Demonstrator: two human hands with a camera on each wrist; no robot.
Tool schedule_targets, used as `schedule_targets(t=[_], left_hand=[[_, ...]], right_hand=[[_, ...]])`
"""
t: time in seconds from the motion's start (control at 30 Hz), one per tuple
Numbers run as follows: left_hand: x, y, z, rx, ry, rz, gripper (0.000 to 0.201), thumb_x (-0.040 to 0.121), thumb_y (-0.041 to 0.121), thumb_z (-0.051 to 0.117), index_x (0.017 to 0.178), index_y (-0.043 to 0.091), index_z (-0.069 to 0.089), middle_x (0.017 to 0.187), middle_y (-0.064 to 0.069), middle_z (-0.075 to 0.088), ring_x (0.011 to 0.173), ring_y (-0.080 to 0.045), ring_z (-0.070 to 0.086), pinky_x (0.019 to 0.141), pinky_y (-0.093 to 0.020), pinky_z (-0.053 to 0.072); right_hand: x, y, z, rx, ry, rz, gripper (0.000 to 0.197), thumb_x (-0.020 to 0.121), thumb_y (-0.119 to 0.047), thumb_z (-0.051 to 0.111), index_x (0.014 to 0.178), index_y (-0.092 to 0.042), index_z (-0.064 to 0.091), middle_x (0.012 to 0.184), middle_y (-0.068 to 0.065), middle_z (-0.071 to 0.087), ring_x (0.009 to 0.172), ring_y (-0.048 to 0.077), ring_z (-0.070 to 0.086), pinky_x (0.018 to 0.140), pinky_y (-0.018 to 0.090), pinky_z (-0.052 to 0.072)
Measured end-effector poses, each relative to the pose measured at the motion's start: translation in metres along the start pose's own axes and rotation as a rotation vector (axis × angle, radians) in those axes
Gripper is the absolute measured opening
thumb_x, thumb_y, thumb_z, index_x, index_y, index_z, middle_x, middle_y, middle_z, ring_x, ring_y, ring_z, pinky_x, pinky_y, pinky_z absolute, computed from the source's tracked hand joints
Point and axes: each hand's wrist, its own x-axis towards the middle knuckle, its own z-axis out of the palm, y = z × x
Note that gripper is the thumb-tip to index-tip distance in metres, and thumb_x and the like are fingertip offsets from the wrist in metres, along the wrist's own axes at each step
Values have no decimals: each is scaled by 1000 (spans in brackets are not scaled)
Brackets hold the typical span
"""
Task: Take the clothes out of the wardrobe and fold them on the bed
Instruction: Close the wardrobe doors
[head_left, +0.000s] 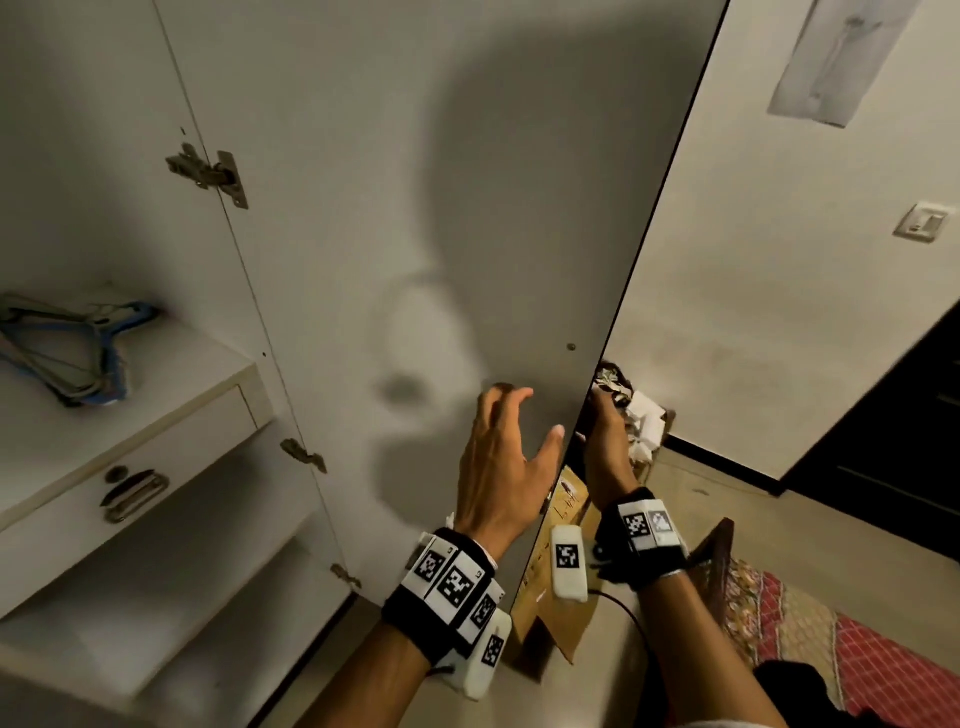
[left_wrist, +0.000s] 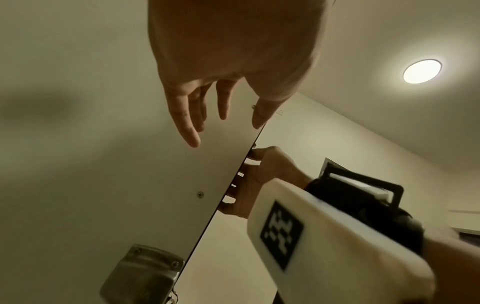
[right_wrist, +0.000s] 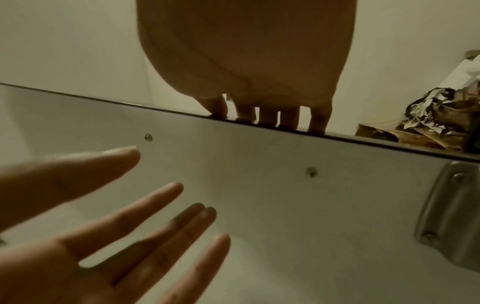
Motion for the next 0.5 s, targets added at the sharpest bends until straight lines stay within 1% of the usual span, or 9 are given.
schedule_targets(t=[0.03, 0.1, 0.13, 0.2, 0.3, 0.37, 0.4, 0.47, 0.5], left_hand=[[0, 3, 3, 8, 21, -8, 56, 95, 49, 59, 142, 21, 46, 143, 7, 39, 118, -12, 55, 92, -37, 57], [-4, 9, 10, 25, 60, -24, 59, 94, 51, 58, 142, 20, 45, 144, 7, 37, 117, -13, 55, 91, -37, 57], [-7, 11, 13, 26, 77, -27, 58, 94, 51, 60, 141, 20, 45, 144, 7, 37, 117, -12, 55, 90, -36, 58], [-17, 15, 16, 9, 116, -30, 57, 93, 49, 63, 138, 21, 45, 143, 7, 36, 116, -11, 54, 88, -34, 59], [-35, 21, 13, -15, 203, -41, 55, 91, 47, 67, 135, 21, 45, 139, 8, 38, 116, -10, 54, 87, -33, 59], [-49, 23, 5, -46, 258, -56, 55, 90, 46, 69, 134, 23, 45, 134, 11, 42, 118, -6, 52, 89, -32, 58], [-58, 22, -1, -63, 274, -67, 56, 90, 46, 71, 134, 24, 45, 133, 13, 43, 119, -5, 51, 90, -30, 57], [-78, 21, -18, -87, 301, -82, 60, 87, 47, 74, 135, 26, 43, 133, 15, 44, 122, -2, 50, 91, -21, 54], [-89, 19, -29, -93, 314, -86, 62, 86, 48, 75, 135, 27, 43, 134, 16, 44, 123, -2, 50, 91, -18, 52]], right_hand=[[0, 1, -2, 7, -23, -15, 43, 110, -37, 37, 124, -14, 70, 115, 3, 77, 109, 19, 72, 91, 32, 54], [1, 4, -7, 19, -63, -30, 42, 110, -34, 36, 123, -14, 71, 112, 3, 78, 104, 18, 73, 84, 29, 55], [0, 4, -9, 6, -88, -40, 42, 110, -33, 35, 122, -14, 71, 112, 4, 78, 103, 18, 73, 83, 29, 55], [-9, 6, -12, -25, -151, -61, 42, 109, -32, 35, 122, -17, 71, 115, 4, 77, 106, 19, 73, 83, 29, 55], [-28, 7, -13, -57, -222, -79, 38, 108, -31, 38, 117, -19, 73, 114, 3, 77, 102, 16, 72, 80, 31, 54], [-44, 7, -10, -81, -246, -93, 36, 108, -32, 41, 115, -21, 74, 114, -1, 77, 103, 11, 71, 85, 33, 54], [-53, 9, -8, -92, -262, -102, 35, 108, -32, 42, 115, -21, 75, 115, -3, 76, 105, 10, 71, 89, 36, 55], [-72, 15, -3, -97, -311, -106, 34, 108, -35, 46, 119, -20, 74, 118, -3, 75, 110, 12, 70, 98, 44, 55], [-85, 18, 3, -94, -341, -101, 35, 107, -40, 47, 123, -22, 73, 120, -2, 74, 112, 15, 70, 100, 45, 54]])
